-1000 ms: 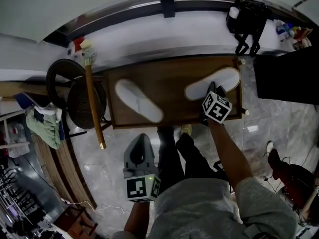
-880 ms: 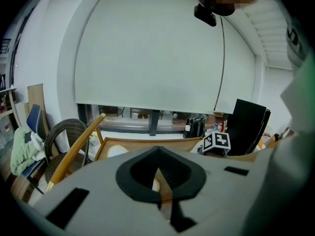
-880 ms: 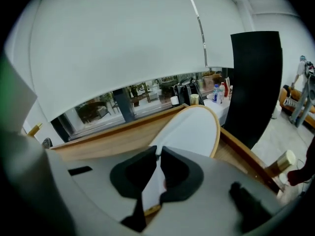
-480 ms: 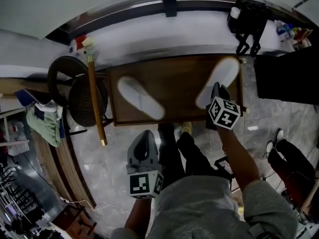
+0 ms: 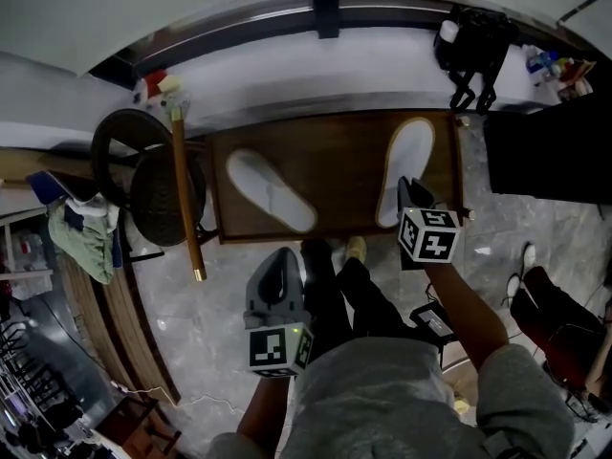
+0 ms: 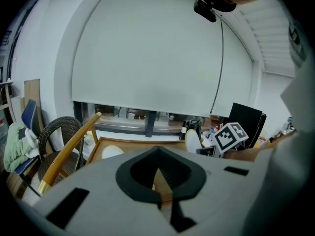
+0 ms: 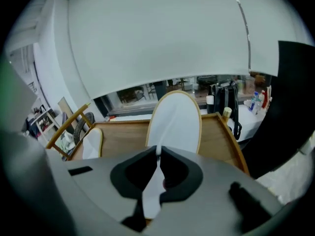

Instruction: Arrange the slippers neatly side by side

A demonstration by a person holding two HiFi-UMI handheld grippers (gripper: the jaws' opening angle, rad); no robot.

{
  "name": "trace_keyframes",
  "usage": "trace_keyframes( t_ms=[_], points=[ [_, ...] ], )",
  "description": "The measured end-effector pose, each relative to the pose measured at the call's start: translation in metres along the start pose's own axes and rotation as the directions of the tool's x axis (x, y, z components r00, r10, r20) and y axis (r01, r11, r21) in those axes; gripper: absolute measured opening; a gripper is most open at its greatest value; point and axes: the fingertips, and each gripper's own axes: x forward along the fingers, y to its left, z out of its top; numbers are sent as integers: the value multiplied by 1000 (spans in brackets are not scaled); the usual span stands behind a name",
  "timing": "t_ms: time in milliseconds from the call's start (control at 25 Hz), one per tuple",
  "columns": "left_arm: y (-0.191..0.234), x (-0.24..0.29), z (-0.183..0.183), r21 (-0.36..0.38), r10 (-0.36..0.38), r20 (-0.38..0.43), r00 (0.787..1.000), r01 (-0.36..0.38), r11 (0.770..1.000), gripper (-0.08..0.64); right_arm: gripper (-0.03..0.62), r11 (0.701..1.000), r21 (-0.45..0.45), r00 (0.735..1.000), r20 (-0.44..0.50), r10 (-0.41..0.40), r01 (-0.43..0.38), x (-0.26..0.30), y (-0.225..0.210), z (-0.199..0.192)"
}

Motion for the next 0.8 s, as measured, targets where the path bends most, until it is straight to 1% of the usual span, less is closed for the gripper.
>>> trace_keyframes(
  t_ms=[80, 320, 440, 600, 680, 720, 760, 800],
  points=[
    [0, 2, 2, 0, -2, 1, 1000, 2, 1000, 14, 37, 998, -56, 1000, -17, -1, 0, 6, 5, -1],
    [5, 3, 2, -5, -4, -10, 1000, 4, 1000, 14, 37, 998, -63, 996, -93, -7, 1, 46, 13, -13],
    [8, 4, 1, -4, -4, -18, 1000, 4, 1000, 14, 37, 996, -85, 992, -129, -12, 1, 62, 17, -18],
    [16, 5, 4, -7, 10, -16, 1000, -10, 1000, 14, 38, 992, -117, 991, -123, -50, 36, 70, 13, -19],
    [19, 5, 4, -15, 19, -18, 1000, -19, 1000, 14, 41, 992, -119, 992, -110, -54, 41, 71, 12, -18],
    [20, 6, 4, -16, 21, -19, 1000, -21, 1000, 14, 59, 993, -114, 994, -103, -48, 36, 70, 12, -17],
    [22, 6, 4, -17, 23, -20, 1000, -23, 1000, 14, 107, 994, -109, 995, -96, -39, 29, 69, 12, -15],
    [23, 6, 4, -19, 24, -22, 999, -25, 1000, 14, 131, 994, -107, 995, -90, -33, 23, 68, 13, -14]
  ],
)
